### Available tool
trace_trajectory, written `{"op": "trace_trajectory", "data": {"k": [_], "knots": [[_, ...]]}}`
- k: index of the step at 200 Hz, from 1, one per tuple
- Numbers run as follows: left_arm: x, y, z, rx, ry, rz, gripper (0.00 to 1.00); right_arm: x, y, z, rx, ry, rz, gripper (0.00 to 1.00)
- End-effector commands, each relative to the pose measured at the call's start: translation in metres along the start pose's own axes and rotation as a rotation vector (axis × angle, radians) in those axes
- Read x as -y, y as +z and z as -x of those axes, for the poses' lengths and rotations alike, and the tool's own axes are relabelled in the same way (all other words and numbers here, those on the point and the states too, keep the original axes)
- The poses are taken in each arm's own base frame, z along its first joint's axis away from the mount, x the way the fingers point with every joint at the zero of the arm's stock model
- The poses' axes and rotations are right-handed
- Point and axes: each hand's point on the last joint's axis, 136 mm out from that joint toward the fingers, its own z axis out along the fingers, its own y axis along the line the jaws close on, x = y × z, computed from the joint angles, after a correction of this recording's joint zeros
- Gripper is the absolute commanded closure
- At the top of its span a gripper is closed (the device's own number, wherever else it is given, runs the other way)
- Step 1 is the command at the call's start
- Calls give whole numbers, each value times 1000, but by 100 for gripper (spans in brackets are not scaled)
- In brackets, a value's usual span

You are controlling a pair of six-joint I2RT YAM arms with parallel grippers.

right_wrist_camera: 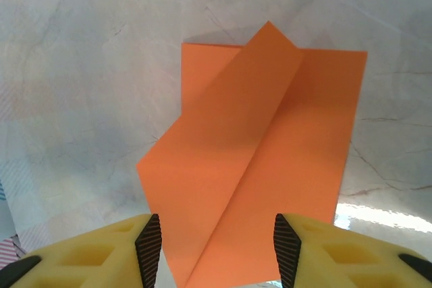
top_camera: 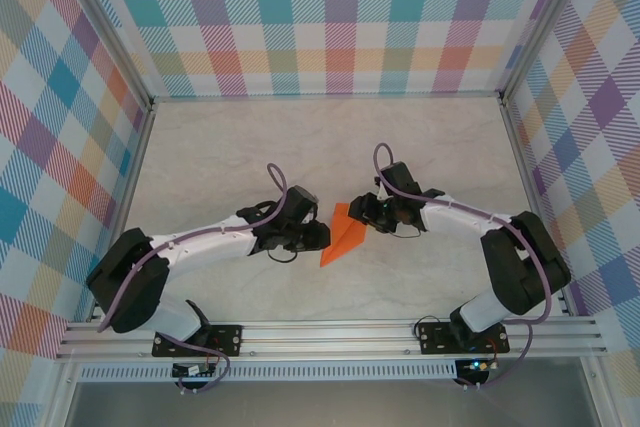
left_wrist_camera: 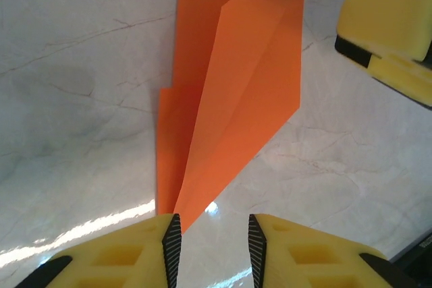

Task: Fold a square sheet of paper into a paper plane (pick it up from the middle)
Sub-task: Turn over the paper at the center of the table.

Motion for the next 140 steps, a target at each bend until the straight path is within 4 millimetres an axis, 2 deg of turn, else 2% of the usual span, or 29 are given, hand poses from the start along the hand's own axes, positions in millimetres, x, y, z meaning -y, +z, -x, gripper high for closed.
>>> {"op": "trace_trajectory", "data": {"k": [1, 46, 80, 110, 140], "knots": [[0, 15, 9, 38, -60, -24, 62, -9, 10, 0, -24, 10, 67, 51], [-9, 30, 16, 51, -93, -1, 60, -8, 24, 0, -60, 16, 79, 54], [-21, 39, 14, 38, -115, 40, 60, -7, 30, -1, -75, 18, 79, 55], [-33, 47, 9, 14, -135, 76, 67, -10, 33, -2, -92, 14, 97, 55], [-35, 50, 7, 4, -136, 84, 73, -13, 37, -3, -109, 13, 120, 58]]}}
